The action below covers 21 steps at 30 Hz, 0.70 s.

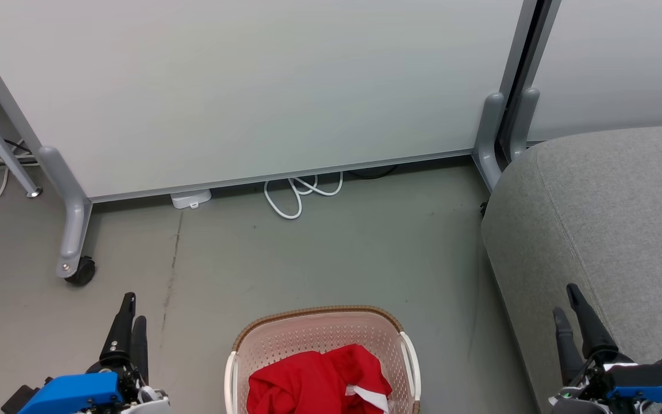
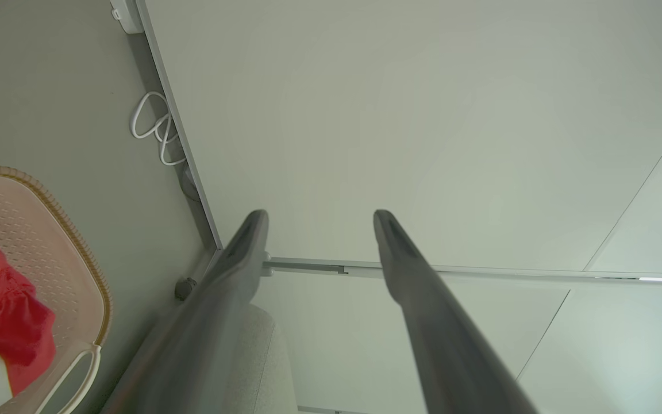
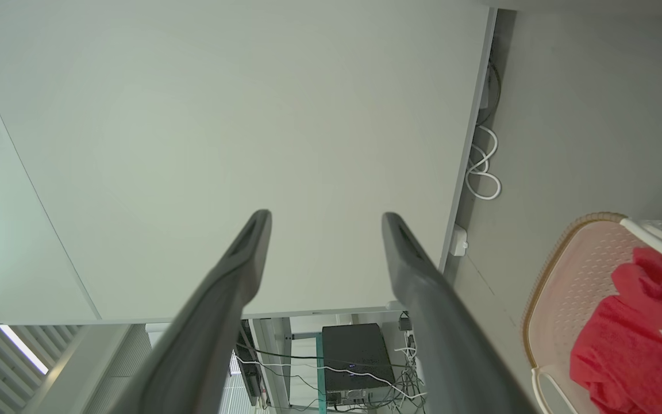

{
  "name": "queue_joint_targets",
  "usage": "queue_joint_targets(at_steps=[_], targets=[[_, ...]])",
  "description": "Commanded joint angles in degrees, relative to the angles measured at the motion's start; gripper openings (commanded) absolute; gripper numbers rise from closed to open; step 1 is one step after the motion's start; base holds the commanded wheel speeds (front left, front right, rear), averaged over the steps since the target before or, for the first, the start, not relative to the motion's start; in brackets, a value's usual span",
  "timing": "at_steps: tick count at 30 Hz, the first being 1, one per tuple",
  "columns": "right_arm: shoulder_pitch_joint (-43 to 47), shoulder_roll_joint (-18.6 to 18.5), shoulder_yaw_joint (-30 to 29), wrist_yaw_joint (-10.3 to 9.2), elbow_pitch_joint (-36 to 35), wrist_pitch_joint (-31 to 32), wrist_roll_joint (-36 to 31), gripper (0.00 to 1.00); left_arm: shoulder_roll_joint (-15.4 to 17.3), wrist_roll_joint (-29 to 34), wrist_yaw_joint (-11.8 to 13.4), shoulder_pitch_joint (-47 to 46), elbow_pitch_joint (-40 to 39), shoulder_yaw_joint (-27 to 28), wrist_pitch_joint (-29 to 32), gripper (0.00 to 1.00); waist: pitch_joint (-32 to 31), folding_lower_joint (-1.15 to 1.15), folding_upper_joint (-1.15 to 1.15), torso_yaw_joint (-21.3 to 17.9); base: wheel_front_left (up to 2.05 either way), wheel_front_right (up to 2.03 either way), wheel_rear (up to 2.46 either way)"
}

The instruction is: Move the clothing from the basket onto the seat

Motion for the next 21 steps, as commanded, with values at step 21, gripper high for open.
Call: queue_joint_targets(at_steps=[21], targets=[[-0.72,-0.35,2.13,0.08,-3.05,-5.88,-20.13,1.0,0.52,18.12,2.95,-2.15,-3.25,-5.78,-5.86,1.0,-0.07,0.0,0.0,0.32,0.0,0.0,0.0]])
